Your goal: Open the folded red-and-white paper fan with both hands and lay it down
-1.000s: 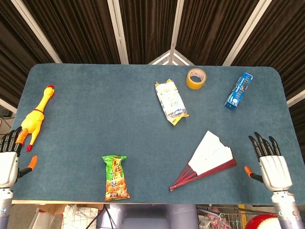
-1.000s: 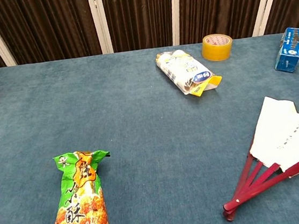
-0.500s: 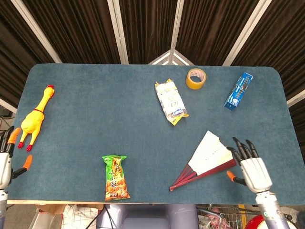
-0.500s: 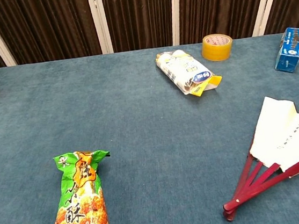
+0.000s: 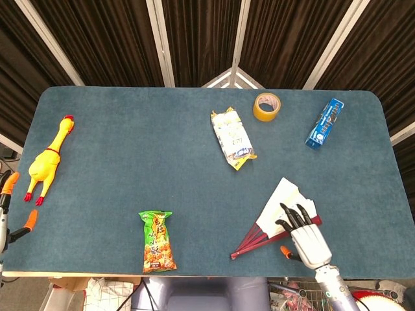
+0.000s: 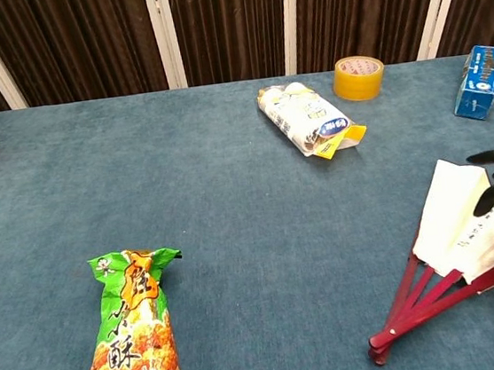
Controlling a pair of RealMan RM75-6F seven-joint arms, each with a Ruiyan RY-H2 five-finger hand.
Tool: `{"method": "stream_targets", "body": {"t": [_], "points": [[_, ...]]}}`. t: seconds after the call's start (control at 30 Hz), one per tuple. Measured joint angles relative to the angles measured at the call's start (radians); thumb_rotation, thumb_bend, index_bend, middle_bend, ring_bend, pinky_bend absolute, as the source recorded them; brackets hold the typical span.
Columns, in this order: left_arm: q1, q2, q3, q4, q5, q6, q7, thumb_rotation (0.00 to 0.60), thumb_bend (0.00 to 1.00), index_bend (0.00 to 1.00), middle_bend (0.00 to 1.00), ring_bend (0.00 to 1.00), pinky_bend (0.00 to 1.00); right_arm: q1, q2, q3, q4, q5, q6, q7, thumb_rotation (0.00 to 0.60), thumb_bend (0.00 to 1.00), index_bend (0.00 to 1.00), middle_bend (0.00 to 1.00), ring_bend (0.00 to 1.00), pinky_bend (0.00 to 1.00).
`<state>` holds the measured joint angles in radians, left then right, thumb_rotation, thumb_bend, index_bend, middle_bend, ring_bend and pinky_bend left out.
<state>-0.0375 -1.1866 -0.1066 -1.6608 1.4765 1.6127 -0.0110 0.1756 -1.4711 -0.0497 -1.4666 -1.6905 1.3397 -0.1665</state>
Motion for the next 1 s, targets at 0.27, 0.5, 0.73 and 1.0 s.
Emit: {"method": "stream_targets", "body": {"t": [0.27,0.5,0.73,1.0], "points": [[-0.001,-0.003,0.002,-0.002,0.0,-0.003,0.005,0.6,0.48,0.04,0.0,0.0,0.0,0.007,-0.054,-0.003,0.061,0.01,-0.02,-0.025,0.6,0.24,0.36,0.06,0.15,0.06],[-0.003,-0.008,0.003,-0.002,0.0,-0.008,0.015,0.6,0.48,0.05,0.0,0.0,0.0,0.009,-0.078,-0.004,0.112,0.019,-0.027,-0.025,0.6,0.24,0.41,0.06,0.15,0.06],[-0.003,-0.011,0.002,-0.001,-0.004,-0.009,0.019,0.6,0.48,0.05,0.0,0.0,0.0,0.011,-0.1,-0.001,0.162,0.03,-0.026,-0.007,0.6,0.24,0.43,0.06,0.15,0.06],[-0.007,-0.019,0.003,0.001,-0.007,-0.016,0.036,0.6,0.48,0.05,0.0,0.0,0.0,0.024,-0.125,0.0,0.209,0.031,-0.037,0.008,0.6,0.25,0.47,0.06,0.15,0.06]]}}
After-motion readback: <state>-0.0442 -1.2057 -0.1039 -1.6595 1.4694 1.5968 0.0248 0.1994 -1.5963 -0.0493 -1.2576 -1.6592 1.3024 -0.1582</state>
